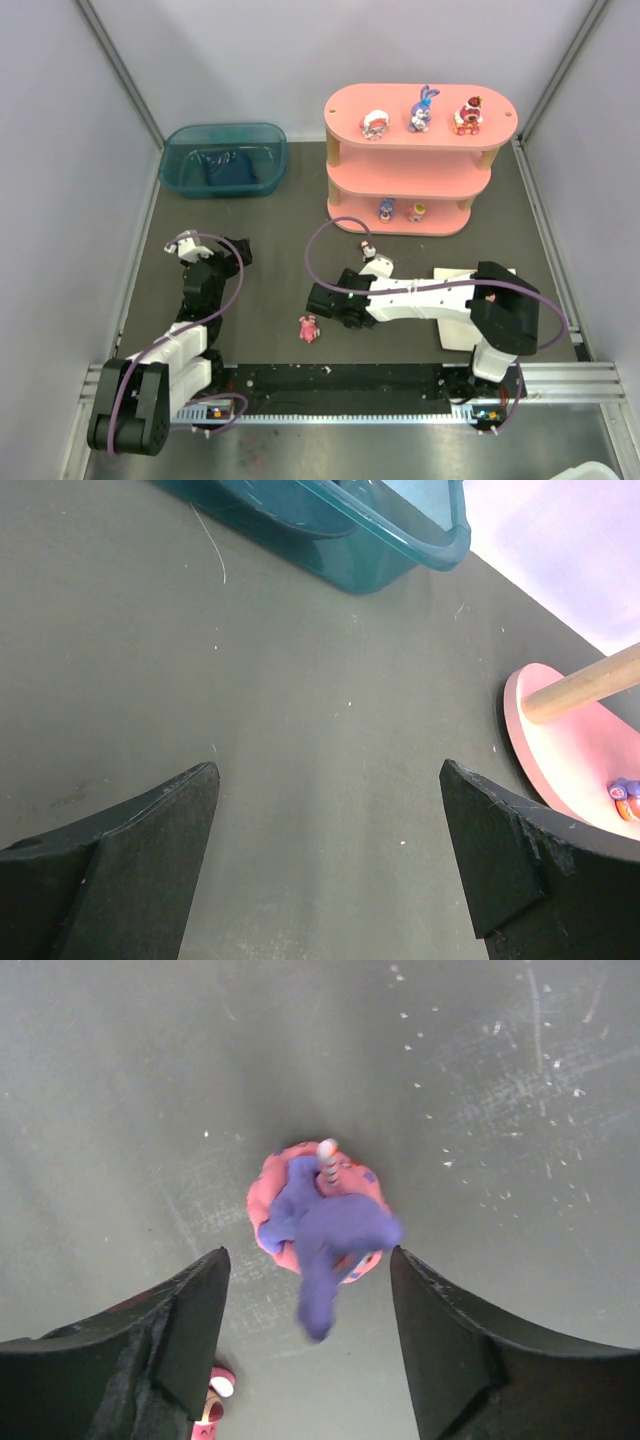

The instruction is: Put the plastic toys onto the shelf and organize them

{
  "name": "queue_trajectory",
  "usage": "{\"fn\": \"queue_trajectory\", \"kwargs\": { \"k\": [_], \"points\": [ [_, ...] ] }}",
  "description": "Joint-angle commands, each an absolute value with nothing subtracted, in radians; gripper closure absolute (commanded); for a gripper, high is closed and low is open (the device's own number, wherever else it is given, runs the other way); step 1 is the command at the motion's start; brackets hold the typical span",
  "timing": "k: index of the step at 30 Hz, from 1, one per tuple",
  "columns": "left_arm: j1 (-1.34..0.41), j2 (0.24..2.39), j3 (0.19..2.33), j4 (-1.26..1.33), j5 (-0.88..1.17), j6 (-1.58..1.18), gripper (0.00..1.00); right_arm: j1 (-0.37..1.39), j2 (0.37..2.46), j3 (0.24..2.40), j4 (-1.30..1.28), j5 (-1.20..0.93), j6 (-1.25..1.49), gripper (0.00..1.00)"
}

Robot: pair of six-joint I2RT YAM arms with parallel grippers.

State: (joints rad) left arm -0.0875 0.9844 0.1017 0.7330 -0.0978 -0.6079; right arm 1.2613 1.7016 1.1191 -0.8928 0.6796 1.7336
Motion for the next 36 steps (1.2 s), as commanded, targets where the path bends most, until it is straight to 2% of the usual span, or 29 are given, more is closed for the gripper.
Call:
{"fn": "queue_trajectory", "kwargs": {
  "k": [1,7,11,15,16,21,23,28,36],
  "points": [
    [-0.086,0.973,0.115,0.773,-0.1,-0.611,0.02,1.285,1.672,1.12,-0.777,0.664,1.538,0.33],
    [-0.086,0.974,0.117,0.773,-0.1,-0.611,0.02,1.351,1.622,1.164,-0.741,0.747,1.229,0.32],
    [-0.086,0.973,0.115,0.773,-0.101,-0.609,0.02,1.368,1.546,1.12,-0.657,0.684,1.025,0.31],
    [-0.086,0.969,0.115,0.773,-0.101,-0.611,0.02,1.373,1.373,0.898,-0.487,0.644,0.882,0.3],
    [-0.086,0.971,0.115,0.773,-0.098,-0.611,0.02,1.373,1.276,0.847,-0.435,0.647,0.826,0.29],
    [-0.086,0.976,0.115,0.779,-0.098,-0.612,0.02,1.373,1.007,0.512,-0.062,0.63,0.6,0.28],
    [-0.086,0.979,0.115,0.781,-0.091,-0.614,0.02,1.37,0.936,0.445,0.027,0.629,0.51,0.28],
    [-0.086,0.986,0.115,0.787,-0.089,-0.615,0.03,1.365,0.922,0.333,0.208,0.65,0.35,0.28],
    [-0.086,0.982,0.114,0.785,-0.092,-0.612,0.03,1.278,0.962,0.241,0.434,0.571,0.282,0.28]
  ]
}}
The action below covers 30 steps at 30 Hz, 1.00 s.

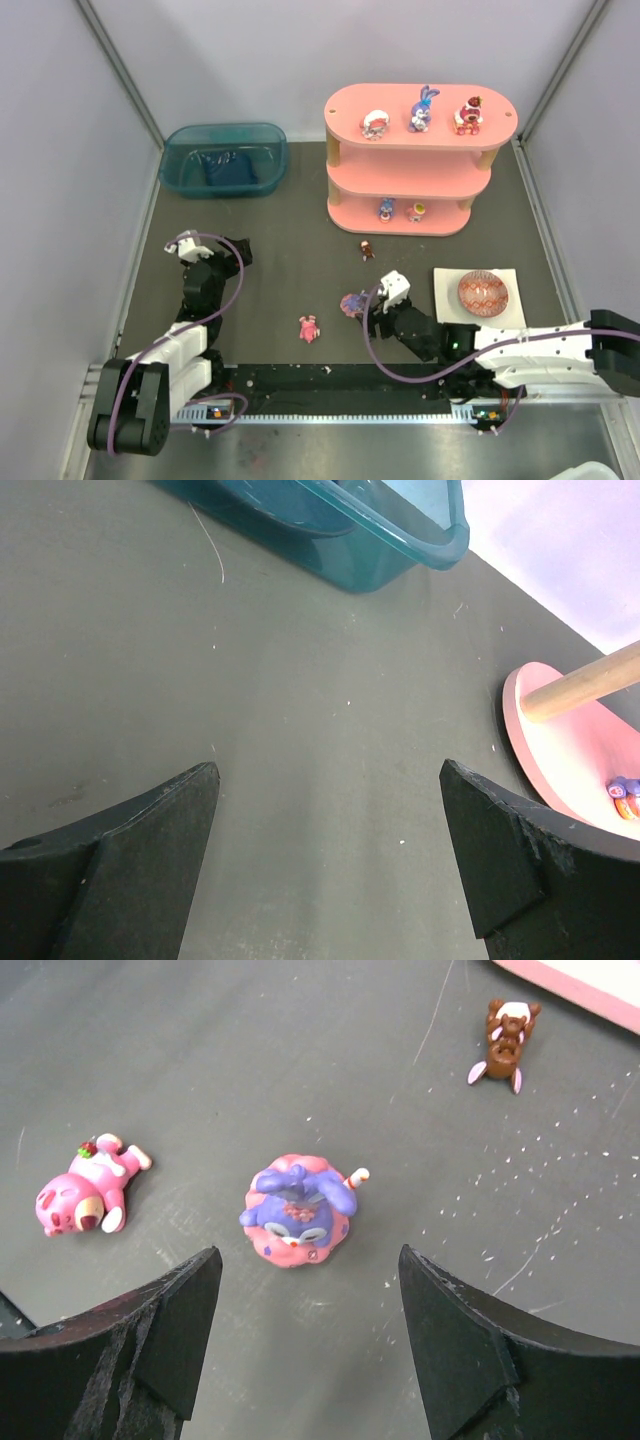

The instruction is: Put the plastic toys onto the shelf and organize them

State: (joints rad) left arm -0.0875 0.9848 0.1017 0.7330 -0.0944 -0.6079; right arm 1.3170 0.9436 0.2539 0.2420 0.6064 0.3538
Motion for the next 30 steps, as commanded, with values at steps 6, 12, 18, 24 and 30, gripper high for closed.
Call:
{"fn": "queue_trajectory", "kwargs": {
  "k": [6,12,18,24,30],
  "points": [
    [-0.086,0.985,0.115,0.785,-0.092,-0.612,0.03,1.223,1.008,0.232,0.497,0.491,0.267,0.28],
    [-0.086,0.983,0.115,0.785,-0.094,-0.612,0.03,1.19,1.055,0.222,0.517,0.448,0.267,0.29],
    [-0.086,0.986,0.115,0.785,-0.095,-0.611,0.02,1.184,1.103,0.204,0.56,0.431,0.29,0.3],
    [-0.086,0.989,0.115,0.787,-0.094,-0.612,0.02,1.175,1.147,0.199,0.606,0.428,0.282,0.34],
    [-0.086,0.986,0.115,0.785,-0.095,-0.611,0.03,1.157,1.177,0.198,0.652,0.396,0.267,0.37]
  ]
}}
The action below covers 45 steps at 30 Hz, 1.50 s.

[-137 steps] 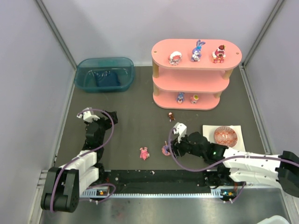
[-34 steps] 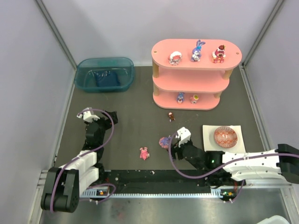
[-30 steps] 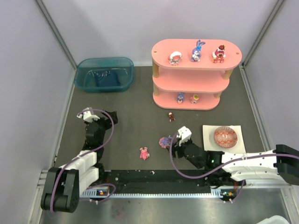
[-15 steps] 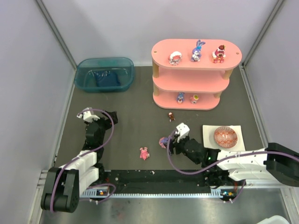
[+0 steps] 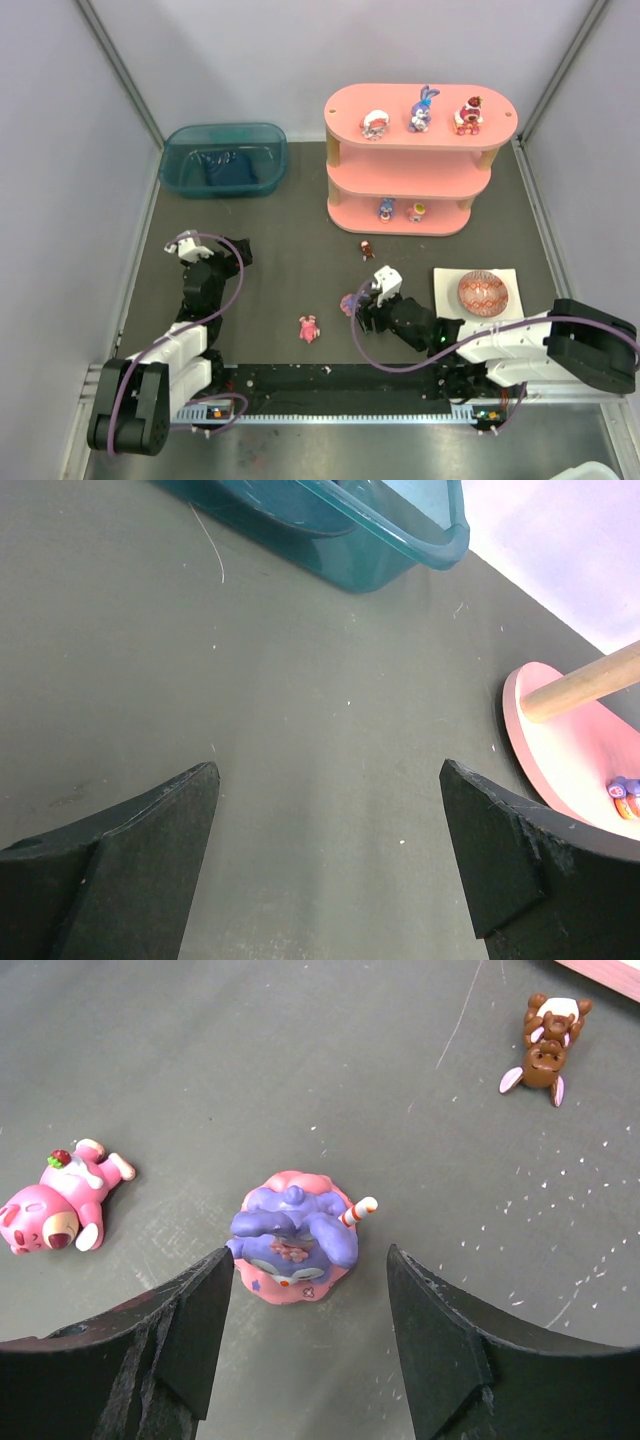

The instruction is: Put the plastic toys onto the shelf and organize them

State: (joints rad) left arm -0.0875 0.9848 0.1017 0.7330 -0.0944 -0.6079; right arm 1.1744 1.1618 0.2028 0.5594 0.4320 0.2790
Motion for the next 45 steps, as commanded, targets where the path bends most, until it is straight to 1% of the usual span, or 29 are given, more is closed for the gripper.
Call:
{"fn": "queue_trajectory", "kwargs": {
  "k": [1,10,21,25,28,30,31,33,34,35,45],
  "points": [
    [-0.086,0.985,0.115,0.785,-0.095,-0.612,0.02,1.154,1.181,0.198,0.655,0.393,0.265,0.37],
    [-0.086,0.985,0.115,0.785,-0.095,-0.611,0.03,1.124,1.218,0.192,0.701,0.344,0.264,0.4],
    [-0.086,0.985,0.115,0.784,-0.095,-0.612,0.02,1.114,1.269,0.169,0.805,0.311,0.232,0.46],
    [-0.086,0.986,0.115,0.784,-0.095,-0.612,0.02,1.115,1.282,0.167,0.824,0.308,0.224,0.5],
    [-0.086,0.986,0.115,0.785,-0.095,-0.611,0.02,1.114,1.293,0.172,0.827,0.304,0.221,0.56],
    [-0.086,0.988,0.115,0.785,-0.095,-0.612,0.03,1.114,1.295,0.175,0.824,0.302,0.219,0.64],
    [-0.086,0.986,0.115,0.785,-0.095,-0.611,0.02,1.115,1.293,0.175,0.821,0.302,0.218,0.73],
    [-0.086,0.985,0.115,0.784,-0.097,-0.611,0.02,1.115,1.293,0.175,0.821,0.311,0.221,0.87],
    [-0.086,0.986,0.115,0.784,-0.097,-0.611,0.02,1.115,1.293,0.175,0.818,0.316,0.222,0.99],
    [-0.086,0.986,0.115,0.784,-0.097,-0.611,0.02,1.115,1.292,0.176,0.813,0.324,0.224,1.0],
    [-0.086,0.986,0.115,0.785,-0.098,-0.612,0.02,1.114,1.259,0.192,0.772,0.337,0.229,1.0]
  ]
}}
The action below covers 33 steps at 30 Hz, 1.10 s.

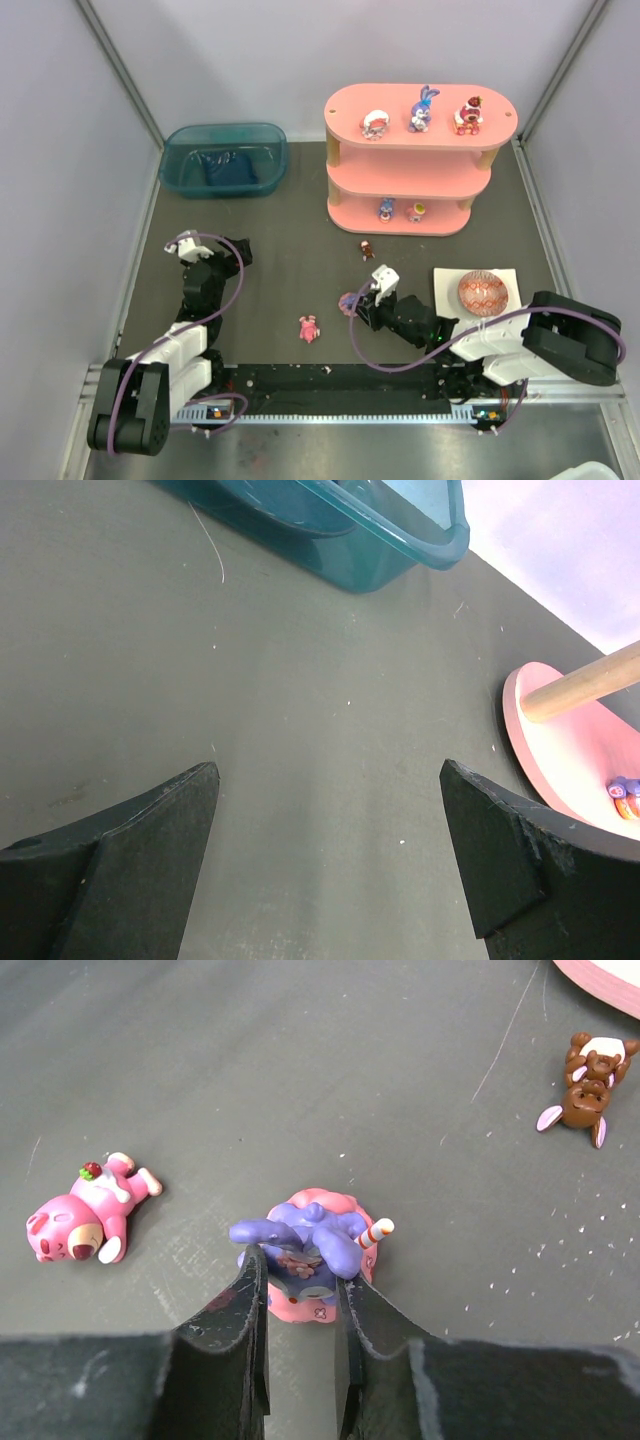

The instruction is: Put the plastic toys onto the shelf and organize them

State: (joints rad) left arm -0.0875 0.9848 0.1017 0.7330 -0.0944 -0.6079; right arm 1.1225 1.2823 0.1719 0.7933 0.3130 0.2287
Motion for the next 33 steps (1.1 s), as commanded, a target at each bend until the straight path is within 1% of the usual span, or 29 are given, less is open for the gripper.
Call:
{"fn": "queue_trajectory", "kwargs": {
  "k": [1,8,15,22,25,33],
  "points": [
    [-0.086,0.988,0.115,0.785,-0.097,-0.612,0.02,1.115,1.253,0.189,0.772,0.336,0.229,1.0],
    [-0.086,0.988,0.115,0.784,-0.098,-0.612,0.02,1.114,1.184,0.178,0.766,0.337,0.219,1.0],
    [-0.086,0.988,0.117,0.784,-0.098,-0.612,0.02,1.101,1.037,0.196,0.693,0.327,0.215,1.0],
    [-0.086,0.986,0.117,0.784,-0.097,-0.614,0.02,1.088,0.898,0.277,0.589,0.412,0.213,1.0],
    [-0.086,0.986,0.115,0.784,-0.095,-0.614,0.02,1.078,0.879,0.339,0.557,0.488,0.183,1.0],
    [-0.086,0.989,0.117,0.784,-0.094,-0.614,0.02,0.936,0.949,0.532,0.56,0.492,0.143,1.0]
  ]
}}
